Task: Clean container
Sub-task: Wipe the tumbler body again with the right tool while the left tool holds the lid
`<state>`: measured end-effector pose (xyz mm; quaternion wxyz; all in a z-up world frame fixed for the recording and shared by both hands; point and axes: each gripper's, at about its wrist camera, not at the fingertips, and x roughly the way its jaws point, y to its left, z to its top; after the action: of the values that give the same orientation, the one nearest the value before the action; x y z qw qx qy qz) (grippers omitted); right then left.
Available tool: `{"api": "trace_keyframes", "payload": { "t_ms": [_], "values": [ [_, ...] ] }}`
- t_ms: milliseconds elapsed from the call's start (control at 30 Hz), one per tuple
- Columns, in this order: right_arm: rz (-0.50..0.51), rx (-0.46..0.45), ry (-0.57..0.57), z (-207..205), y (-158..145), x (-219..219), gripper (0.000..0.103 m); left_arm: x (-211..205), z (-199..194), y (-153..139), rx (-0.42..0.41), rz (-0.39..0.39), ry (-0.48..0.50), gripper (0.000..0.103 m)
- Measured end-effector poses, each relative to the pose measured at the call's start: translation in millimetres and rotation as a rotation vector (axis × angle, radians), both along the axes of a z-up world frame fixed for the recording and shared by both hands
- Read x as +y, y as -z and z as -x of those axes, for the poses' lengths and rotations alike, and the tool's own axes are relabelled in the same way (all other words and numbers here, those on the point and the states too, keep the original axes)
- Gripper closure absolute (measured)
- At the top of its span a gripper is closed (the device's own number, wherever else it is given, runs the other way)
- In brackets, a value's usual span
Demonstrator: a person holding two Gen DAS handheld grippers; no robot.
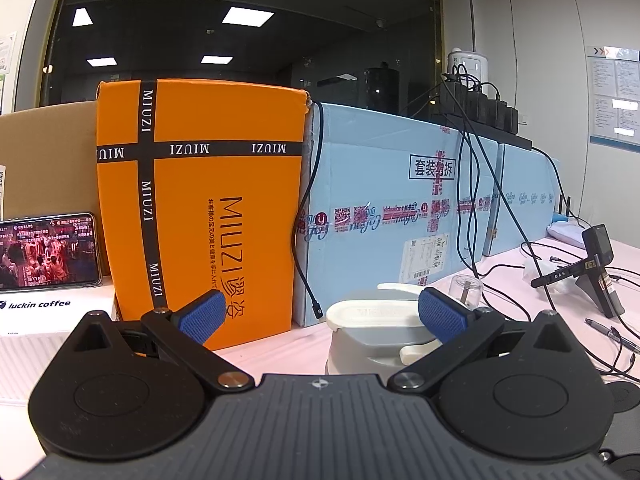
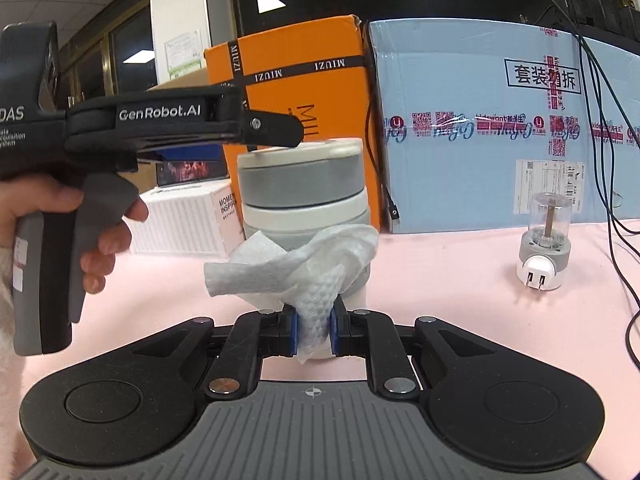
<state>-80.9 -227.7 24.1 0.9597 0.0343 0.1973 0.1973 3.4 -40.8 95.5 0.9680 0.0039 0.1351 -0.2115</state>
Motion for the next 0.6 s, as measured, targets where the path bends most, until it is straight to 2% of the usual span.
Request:
{"api": "trace_keyframes", "payload": {
  "t_ms": [233, 433, 500, 533, 600],
  "values": [
    [-0.008, -0.076, -0.011, 7.9, -19.1, 1.9, 0.089, -0.1, 0.1, 0.0, -0.002, -0.002, -0.002, 0.000],
    [-0.016, -0.082, 0.003, 5.7, -21.5, 4.8, 0.089, 1.4, -0.6, -0.2, 0.000, 0.003, -0.009, 0.000],
    [-0.020, -0.079, 0.007, 5.6, -22.3, 4.8, 0.084, 1.4, -0.5, -0.2, 0.000, 0.003, -0.005, 0.000],
    [-0.020, -0.085, 0.013, 6.6, -22.8, 4.8, 0.078, 1.2, -0.2, -0.3, 0.000, 0.002, -0.002, 0.000],
    [-0.026, -0.108, 0.022, 8.7, -24.3, 4.3, 0.076, 0.3, 0.8, -0.5, -0.002, -0.002, 0.000, 0.000]
  ]
}}
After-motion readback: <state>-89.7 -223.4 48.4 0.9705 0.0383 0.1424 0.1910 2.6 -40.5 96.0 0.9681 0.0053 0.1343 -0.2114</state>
